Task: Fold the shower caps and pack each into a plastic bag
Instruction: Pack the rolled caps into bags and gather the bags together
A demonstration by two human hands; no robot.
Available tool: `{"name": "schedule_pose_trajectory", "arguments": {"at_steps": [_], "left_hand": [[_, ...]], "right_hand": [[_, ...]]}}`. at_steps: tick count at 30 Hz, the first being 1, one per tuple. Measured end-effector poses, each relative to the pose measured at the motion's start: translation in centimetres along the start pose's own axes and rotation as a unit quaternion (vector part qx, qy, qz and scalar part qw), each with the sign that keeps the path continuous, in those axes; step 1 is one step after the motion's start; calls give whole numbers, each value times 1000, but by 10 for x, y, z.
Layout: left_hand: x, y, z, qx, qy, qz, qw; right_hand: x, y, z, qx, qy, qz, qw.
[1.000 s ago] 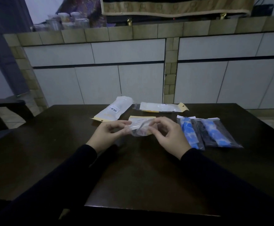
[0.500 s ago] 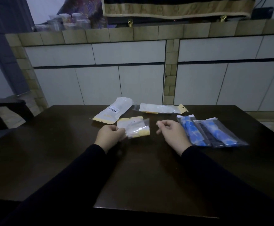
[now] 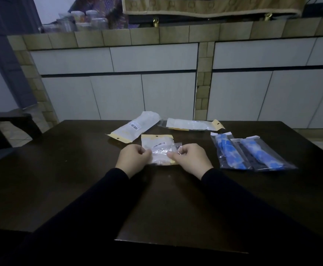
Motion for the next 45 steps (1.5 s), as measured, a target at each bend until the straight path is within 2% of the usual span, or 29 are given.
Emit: {"name": "schedule_pose_trajectory", "arguments": {"at_steps": [6,10,15,19,21,24,29,33,37,39,42,43,45], "left_hand": [[-5,-3,3,44,-8,1,999],[-11,-4,-3,95,-39,-130,986],[-13,-3,-9,157,-44,-305,938],[-15,4,-8,157,-58,-368,915],[-18,7,-9,161,-83,-387,904],[-23,12,-14,168,-135,-383,898],[-19,30,-22,148,-213,-413,873],[-14,31,-15,91,-182,-375,904],[-13,30,-9,79,-169,-385,904],[-8,31,-7,67,-113,-382,915],[10,36,-7,18,34,-311,950],[15,41,-10,2,70,-285,956],[15,55,-17,-30,72,-274,958]], "right_hand": [[-6,2,8,-50,-29,-46,997],[-9,5,9,-52,-54,-53,996],[1,-5,3,-29,-58,67,996],[5,-13,0,-53,-64,196,977],[8,-12,1,-68,-49,214,973],[5,-8,1,-113,-71,234,963],[10,-12,1,-72,-53,235,968],[10,-21,-4,-36,-72,257,963],[9,-22,-1,-34,-66,241,968],[9,-19,2,-11,-21,189,982],[33,-27,5,63,122,124,983],[36,-32,4,88,123,135,979],[27,-45,-6,115,53,179,976]]}}
Point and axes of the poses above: each hand's wrist, its own z-axis towards the middle knuckle, its own x-axis out of the back of the hand, y = z × x, the point moved 9 cm from there along z, towards the middle knuckle, and after that the axes turned 14 degrees about y, right-handed, at the moved point
